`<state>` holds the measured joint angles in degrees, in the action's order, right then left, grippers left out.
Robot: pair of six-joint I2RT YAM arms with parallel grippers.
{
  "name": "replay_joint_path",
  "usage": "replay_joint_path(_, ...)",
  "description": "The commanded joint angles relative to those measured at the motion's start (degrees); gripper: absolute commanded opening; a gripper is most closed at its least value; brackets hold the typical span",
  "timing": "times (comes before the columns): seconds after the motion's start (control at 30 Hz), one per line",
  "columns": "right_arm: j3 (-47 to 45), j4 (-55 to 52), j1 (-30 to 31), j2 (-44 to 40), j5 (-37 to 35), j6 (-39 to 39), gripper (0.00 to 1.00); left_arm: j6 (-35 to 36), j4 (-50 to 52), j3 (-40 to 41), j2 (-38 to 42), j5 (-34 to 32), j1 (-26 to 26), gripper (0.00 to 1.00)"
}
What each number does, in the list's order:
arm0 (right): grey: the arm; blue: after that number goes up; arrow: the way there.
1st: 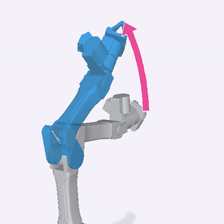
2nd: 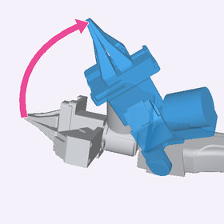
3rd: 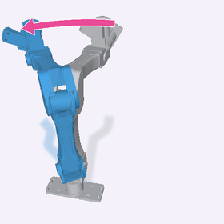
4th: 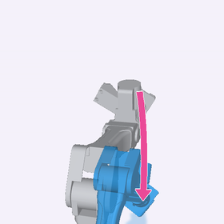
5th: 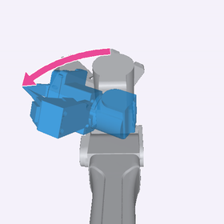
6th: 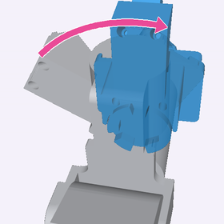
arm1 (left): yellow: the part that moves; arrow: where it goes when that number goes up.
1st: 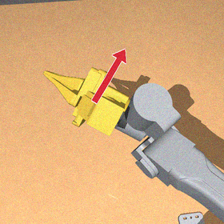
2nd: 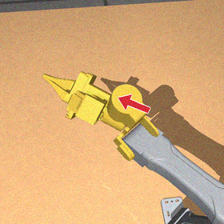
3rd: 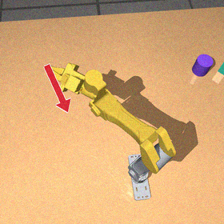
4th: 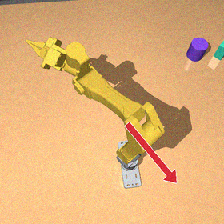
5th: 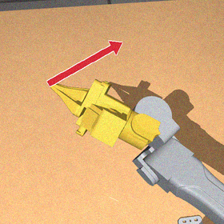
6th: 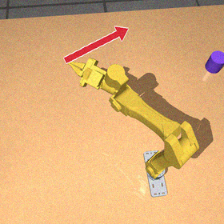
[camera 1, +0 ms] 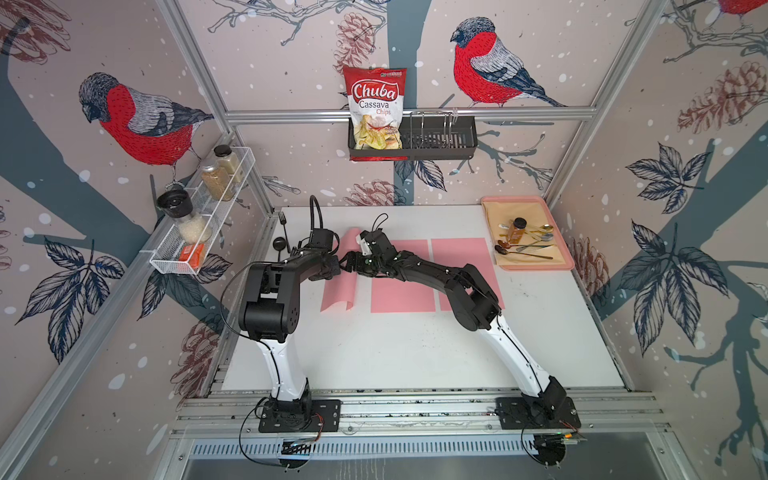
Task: Fold the rectangular paper in half along the long edge
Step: Pick up the paper from the center of the board.
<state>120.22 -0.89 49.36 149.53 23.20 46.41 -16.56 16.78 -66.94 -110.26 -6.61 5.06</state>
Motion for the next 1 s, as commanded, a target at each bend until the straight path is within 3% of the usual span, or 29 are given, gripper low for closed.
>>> replay_joint_path(0.0, 0.4, -8.42, 0.02, 1.32, -3.05, -0.8, 0.76, -0.82, 8.59, 0.82, -0.85, 6.76, 0.3, 0.0)
replay_joint_path(0.5, 2.1, -7.2, -0.07, 3.16, -1.6, 0.6, 0.69, -1.04, 8.01, 0.93, -1.36, 8.08, 0.21, 0.0)
replay_joint_path(0.97, 2.21, -4.75, -0.3, 3.38, 0.27, 1.65, 0.56, -1.09, 7.75, 0.94, -1.28, 8.28, 0.2, 0.0)
